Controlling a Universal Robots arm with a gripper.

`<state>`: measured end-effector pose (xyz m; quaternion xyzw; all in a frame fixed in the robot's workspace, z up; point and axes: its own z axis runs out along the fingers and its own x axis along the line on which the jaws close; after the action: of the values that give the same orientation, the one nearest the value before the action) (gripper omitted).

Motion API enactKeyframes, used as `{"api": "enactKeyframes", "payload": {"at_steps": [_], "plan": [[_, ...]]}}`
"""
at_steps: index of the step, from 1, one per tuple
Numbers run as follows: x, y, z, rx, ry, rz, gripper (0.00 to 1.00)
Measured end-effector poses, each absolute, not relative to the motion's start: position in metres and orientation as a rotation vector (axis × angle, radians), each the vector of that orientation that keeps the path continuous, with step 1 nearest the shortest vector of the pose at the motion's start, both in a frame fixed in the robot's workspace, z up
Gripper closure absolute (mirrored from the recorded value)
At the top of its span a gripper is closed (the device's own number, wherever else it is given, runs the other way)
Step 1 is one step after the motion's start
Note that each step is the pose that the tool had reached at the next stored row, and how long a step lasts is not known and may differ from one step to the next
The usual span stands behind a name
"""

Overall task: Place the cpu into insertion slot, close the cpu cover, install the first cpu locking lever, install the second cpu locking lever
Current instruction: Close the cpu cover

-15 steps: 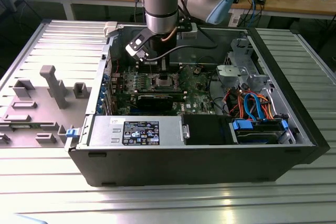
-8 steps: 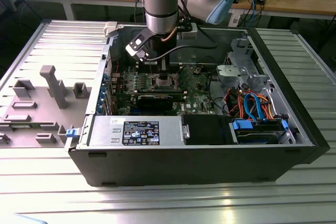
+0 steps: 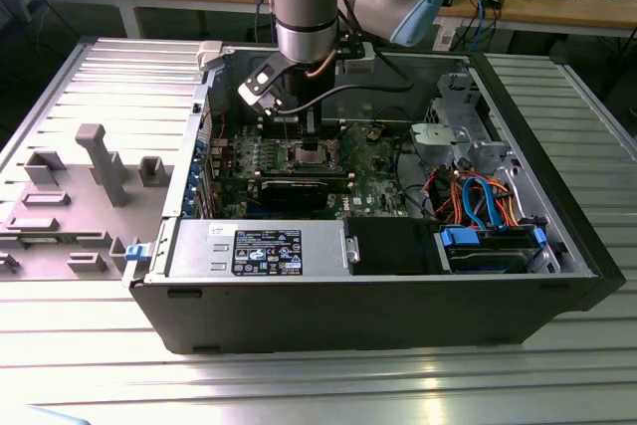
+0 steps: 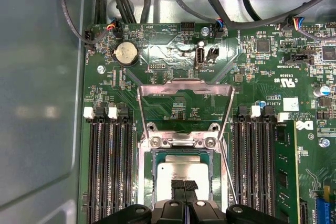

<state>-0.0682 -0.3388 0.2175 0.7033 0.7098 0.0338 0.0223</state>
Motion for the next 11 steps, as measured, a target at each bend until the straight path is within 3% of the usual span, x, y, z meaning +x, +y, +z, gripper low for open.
{"api": "enactKeyframes", "payload": {"at_steps": [11], "plan": [[-0.0682,-0.3388,0.2209,2.179,2.198,0.105,0.89]]}}
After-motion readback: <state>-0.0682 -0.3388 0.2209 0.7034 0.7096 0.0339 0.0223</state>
